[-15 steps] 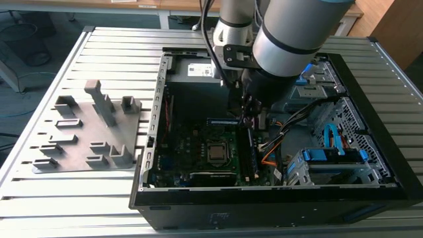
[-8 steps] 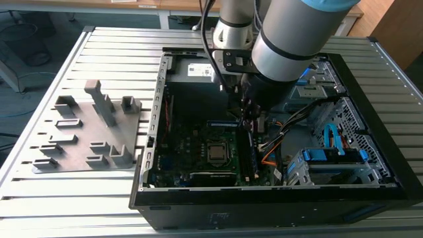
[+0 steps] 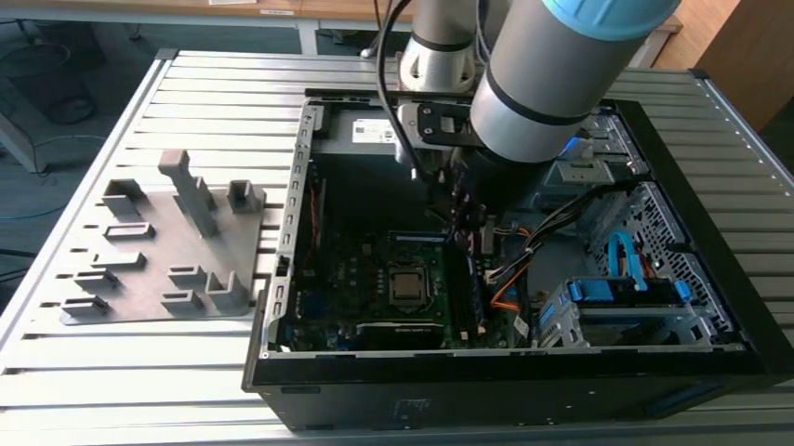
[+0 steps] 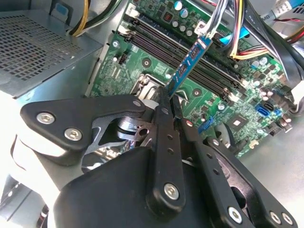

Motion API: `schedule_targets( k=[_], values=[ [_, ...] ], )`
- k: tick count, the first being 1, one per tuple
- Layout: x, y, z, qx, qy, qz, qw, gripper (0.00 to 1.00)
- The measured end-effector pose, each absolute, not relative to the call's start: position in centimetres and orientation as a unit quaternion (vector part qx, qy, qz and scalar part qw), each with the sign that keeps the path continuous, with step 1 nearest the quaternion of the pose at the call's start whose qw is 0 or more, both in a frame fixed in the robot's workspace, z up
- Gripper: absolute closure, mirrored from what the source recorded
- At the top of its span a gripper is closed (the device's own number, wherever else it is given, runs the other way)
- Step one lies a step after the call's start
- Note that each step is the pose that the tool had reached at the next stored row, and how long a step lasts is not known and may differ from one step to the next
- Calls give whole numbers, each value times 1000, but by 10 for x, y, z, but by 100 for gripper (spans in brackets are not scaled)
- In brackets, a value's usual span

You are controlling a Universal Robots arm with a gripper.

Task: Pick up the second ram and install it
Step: 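Pick up the second ram and move it above second insertion slot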

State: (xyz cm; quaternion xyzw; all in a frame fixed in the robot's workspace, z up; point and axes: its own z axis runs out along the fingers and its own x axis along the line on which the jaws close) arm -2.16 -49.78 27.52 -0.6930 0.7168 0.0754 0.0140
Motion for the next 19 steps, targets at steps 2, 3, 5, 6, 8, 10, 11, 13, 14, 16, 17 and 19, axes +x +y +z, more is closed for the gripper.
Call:
schedule_targets(
  k=[2,3,5,6,8,10,11,13,14,16,17,19],
  values=[
    [-22,-498,272,-692,718,75,14,86],
    [-22,-498,271,-691,718,75,14,86],
    [-22,-498,268,-691,719,75,14,86],
    [-22,-499,267,-690,719,75,14,86],
    [-22,-499,265,-690,720,75,14,86],
    [-22,-501,264,-690,720,75,14,86],
    [-23,-502,264,-690,720,75,14,86],
    [-26,-504,264,-690,719,75,14,86],
    [-27,-505,264,-690,719,75,14,86],
    [-27,-505,264,-690,719,75,14,86],
    [-27,-505,264,-690,719,75,14,86],
    [-28,-505,264,-690,719,75,14,86]
  ],
)
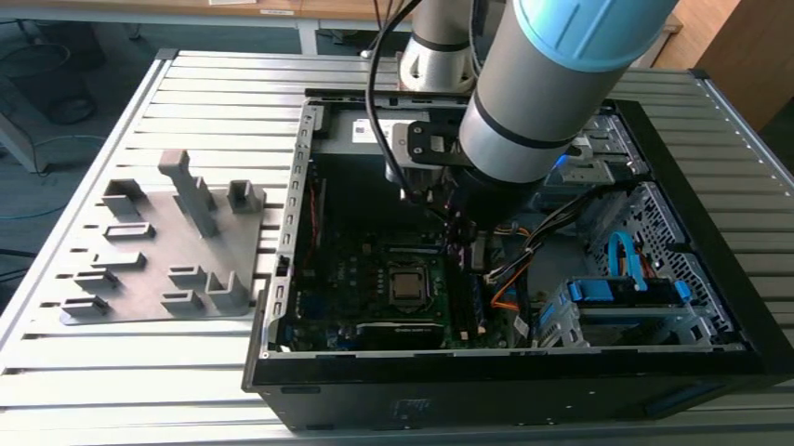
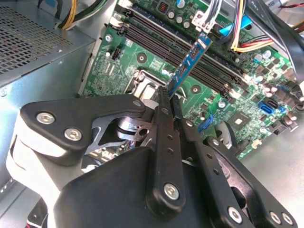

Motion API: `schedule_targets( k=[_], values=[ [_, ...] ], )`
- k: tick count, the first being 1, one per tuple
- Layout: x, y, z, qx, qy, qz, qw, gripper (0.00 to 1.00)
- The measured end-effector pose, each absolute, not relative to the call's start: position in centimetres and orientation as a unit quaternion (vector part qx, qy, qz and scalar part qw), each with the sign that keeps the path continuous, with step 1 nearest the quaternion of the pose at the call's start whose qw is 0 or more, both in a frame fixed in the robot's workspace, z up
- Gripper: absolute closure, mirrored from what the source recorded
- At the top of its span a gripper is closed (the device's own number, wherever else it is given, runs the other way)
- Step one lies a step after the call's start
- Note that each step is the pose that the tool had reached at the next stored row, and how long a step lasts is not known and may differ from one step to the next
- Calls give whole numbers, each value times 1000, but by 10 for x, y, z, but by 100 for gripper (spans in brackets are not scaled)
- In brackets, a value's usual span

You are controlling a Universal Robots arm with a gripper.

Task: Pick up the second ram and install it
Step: 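Pick up the second ram and move it above second insertion slot, then insert the second ram into the second slot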

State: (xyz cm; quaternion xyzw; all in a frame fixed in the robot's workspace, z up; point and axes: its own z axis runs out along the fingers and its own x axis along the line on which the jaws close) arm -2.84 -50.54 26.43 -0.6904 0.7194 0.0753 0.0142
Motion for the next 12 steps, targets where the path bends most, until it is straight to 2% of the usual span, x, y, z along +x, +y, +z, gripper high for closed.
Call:
schedule_targets(
  k=[12],
  values=[
    [-29,-506,264,-689,720,75,14,86]
  ],
)
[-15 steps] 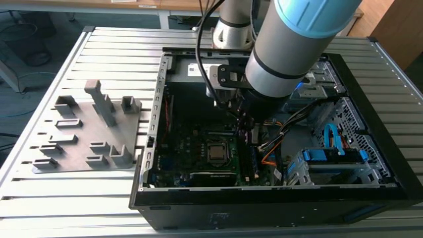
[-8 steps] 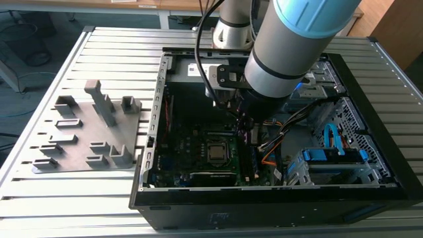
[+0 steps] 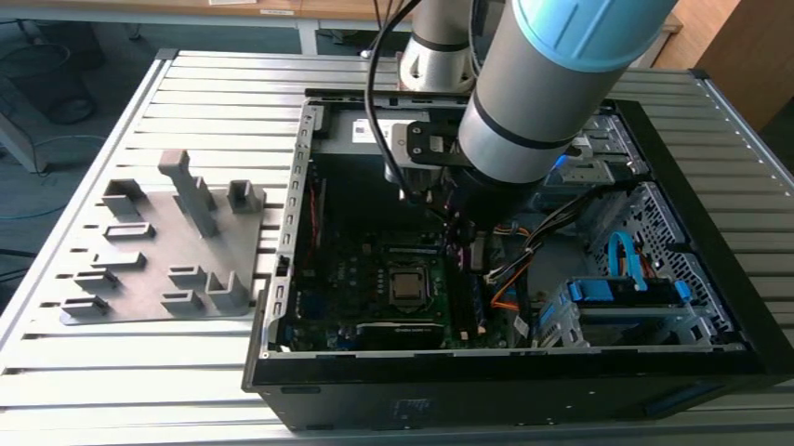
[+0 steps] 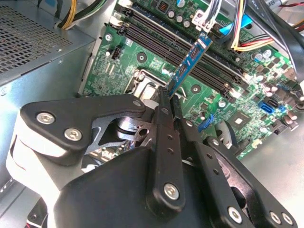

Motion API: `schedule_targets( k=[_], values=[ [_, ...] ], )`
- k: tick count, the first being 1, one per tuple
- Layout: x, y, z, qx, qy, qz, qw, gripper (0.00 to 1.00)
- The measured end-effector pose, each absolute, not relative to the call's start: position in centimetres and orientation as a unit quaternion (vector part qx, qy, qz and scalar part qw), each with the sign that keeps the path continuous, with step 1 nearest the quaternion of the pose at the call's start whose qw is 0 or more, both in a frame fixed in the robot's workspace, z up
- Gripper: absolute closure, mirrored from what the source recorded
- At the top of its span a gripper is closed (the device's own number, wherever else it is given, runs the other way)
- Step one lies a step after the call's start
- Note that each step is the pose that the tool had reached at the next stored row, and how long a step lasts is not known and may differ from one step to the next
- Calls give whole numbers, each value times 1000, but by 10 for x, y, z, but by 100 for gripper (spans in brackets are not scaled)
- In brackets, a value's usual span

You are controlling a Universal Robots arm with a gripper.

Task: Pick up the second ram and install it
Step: 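Insert the second ram into the second slot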

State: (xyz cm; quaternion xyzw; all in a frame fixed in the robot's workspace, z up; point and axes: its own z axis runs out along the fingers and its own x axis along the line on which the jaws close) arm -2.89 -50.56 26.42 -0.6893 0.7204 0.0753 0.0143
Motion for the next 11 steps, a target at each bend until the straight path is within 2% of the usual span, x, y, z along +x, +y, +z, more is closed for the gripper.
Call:
schedule_targets(
  k=[11],
  values=[
    [-29,-506,264,-649,757,74,18,86]
  ],
)
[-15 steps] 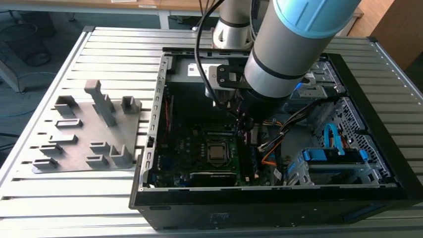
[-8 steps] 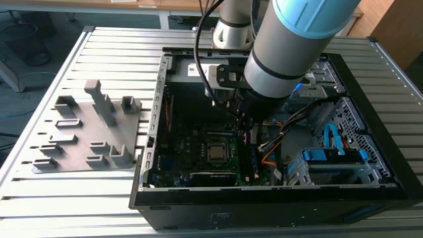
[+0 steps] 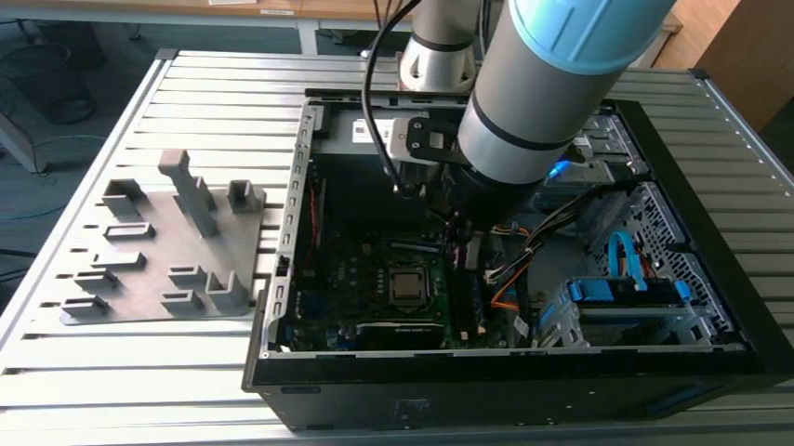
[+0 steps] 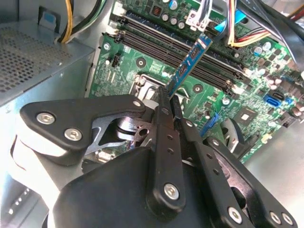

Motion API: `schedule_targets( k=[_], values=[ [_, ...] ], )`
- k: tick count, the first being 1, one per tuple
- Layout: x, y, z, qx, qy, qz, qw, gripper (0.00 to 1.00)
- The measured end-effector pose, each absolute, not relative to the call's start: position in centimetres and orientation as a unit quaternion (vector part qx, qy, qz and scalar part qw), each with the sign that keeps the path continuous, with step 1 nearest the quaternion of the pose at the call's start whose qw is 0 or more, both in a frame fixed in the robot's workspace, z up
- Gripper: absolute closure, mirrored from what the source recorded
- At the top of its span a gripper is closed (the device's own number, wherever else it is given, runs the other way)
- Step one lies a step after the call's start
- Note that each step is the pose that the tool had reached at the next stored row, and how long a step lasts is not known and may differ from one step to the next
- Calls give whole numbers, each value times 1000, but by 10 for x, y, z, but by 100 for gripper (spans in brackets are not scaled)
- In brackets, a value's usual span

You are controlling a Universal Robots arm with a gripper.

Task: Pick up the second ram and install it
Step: 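Insert the second ram into the second slot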

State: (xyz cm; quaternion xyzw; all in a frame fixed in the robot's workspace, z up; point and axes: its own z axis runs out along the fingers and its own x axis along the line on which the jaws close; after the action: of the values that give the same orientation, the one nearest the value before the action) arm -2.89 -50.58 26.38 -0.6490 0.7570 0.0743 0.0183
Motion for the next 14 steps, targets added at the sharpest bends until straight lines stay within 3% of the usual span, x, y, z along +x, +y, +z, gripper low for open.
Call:
schedule_targets(
  k=[14],
  values=[
    [-29,-506,263,-600,796,73,23,86]
  ],
)
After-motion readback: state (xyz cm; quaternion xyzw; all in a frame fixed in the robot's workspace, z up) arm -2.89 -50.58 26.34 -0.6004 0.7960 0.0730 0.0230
